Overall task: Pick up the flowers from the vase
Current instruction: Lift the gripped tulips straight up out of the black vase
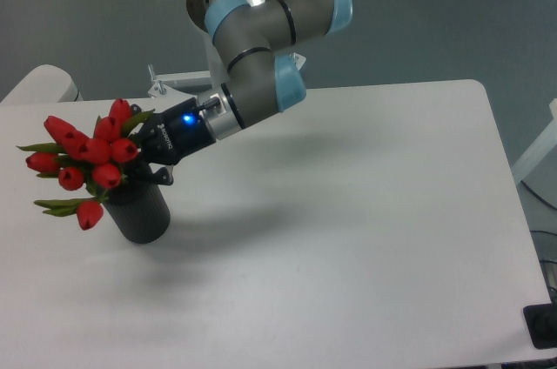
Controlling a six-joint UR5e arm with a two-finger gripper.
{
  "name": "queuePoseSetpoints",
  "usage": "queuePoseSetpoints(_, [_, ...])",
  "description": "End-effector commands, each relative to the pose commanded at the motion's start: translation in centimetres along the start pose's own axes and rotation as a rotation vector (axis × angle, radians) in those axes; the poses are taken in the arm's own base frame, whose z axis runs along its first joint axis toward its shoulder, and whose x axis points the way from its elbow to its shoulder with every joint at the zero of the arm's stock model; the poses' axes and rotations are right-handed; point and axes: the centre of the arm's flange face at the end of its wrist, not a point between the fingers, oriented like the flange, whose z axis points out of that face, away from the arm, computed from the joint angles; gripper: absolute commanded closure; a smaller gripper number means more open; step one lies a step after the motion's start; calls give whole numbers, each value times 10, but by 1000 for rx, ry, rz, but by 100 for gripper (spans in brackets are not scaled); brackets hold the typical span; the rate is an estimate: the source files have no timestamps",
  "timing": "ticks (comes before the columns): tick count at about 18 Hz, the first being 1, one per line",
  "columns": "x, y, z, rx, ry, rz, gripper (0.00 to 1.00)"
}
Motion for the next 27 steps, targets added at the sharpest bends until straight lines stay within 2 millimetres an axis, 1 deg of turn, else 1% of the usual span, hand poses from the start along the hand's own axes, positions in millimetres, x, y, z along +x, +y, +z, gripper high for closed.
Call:
queuePoseSetpoints(2, [0,-15,-7,31,-8,-21,87])
queuePoseSetpoints(5, [-1,-39,-25,75,-29,-63,87])
queuePoseSetpoints(11, [-11,-84,-56,177,-41,-111,86])
queuePoseSetpoints(13, [-12,-91,-61,206,-38,-103,86])
queuePoseSetpoints(17, [-14,-96,-69,220,-47,-102,87])
queuePoseSetpoints(20, [-17,-111,-82,247,-54,-85,86])
queuePoseSetpoints(22, [-30,-118,-89,242,-67,-63,87])
queuePoseSetpoints(24, [-49,-123,-94,233,-75,-56,87])
queuePoseSetpoints(27, [-73,-119,-117,221,-121,-56,87])
